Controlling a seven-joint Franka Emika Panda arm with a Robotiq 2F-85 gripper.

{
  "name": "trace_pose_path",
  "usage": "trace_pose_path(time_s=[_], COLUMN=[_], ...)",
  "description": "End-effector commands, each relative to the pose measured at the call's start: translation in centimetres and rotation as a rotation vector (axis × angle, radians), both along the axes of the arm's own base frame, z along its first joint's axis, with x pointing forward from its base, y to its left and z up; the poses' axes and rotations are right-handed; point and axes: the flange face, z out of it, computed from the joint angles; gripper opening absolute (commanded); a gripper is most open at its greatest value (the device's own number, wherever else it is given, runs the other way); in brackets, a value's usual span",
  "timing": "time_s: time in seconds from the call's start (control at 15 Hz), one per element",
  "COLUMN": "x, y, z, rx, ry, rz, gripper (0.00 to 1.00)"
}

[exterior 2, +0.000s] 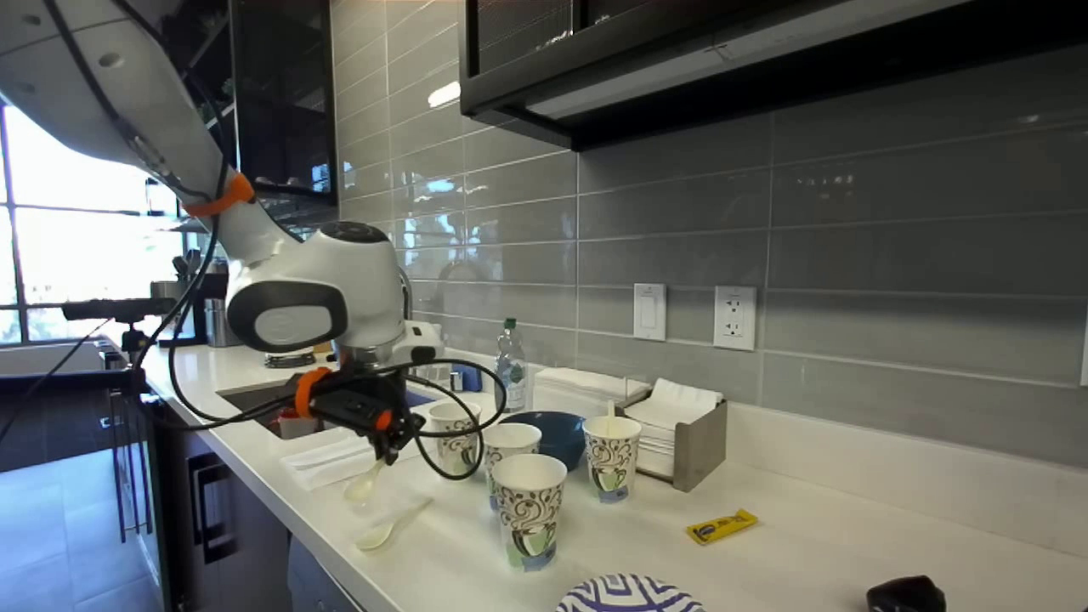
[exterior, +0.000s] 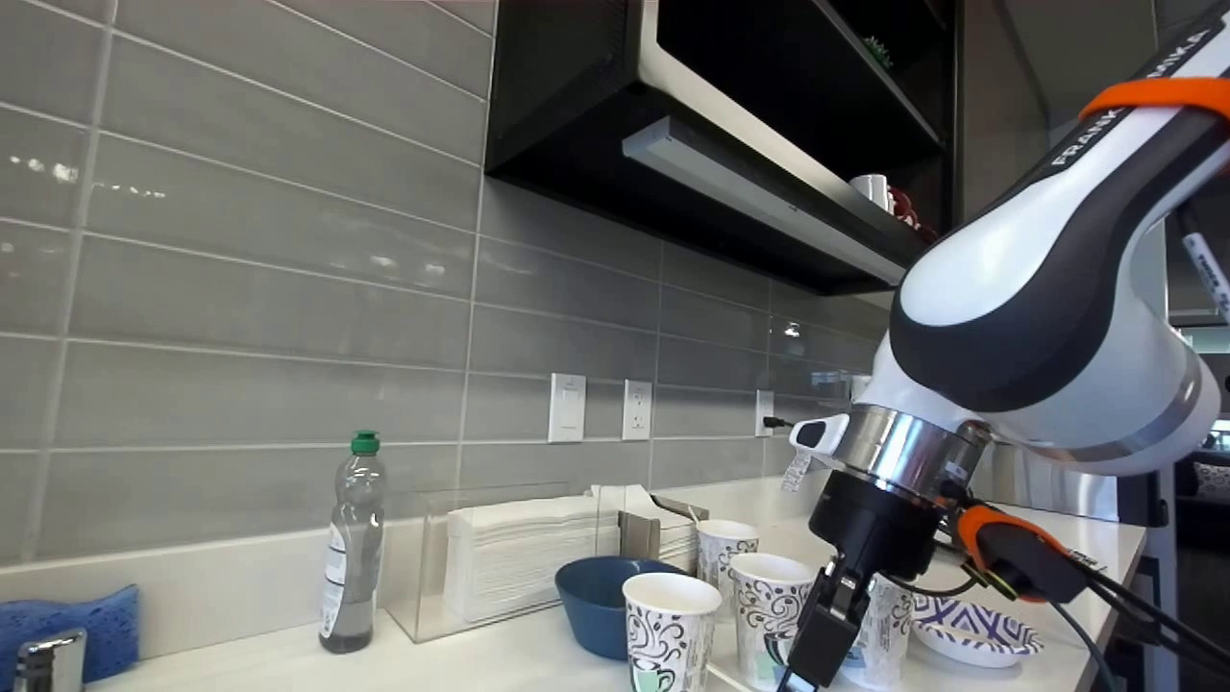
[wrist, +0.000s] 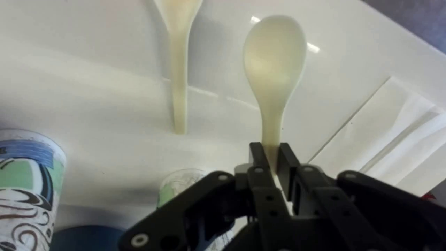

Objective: Pour the contents from the left spoon into the first left cup

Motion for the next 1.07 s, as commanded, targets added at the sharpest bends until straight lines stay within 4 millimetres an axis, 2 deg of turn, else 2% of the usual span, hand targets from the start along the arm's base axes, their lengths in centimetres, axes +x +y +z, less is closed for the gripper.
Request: trace_pose_path(time_s=[0.0, 0.27, 0.47, 0.67, 1.0], x=[0.9, 2.3, 2.5, 3.2, 4.7], y=[0.6, 2.7, 3.7, 4.0, 3.8], z=[3.8, 7.3, 7.9, 6.5, 2.9], rx=[-0.066, -0.082, -0.095, -0.112, -0.155], ry=[0.109, 0.199, 0.253, 0.307, 0.34], rz=[-0.029, 0.002, 0.004, -0.013, -0.035], gripper=[0.03, 0.03, 0.03, 0.03, 0.03])
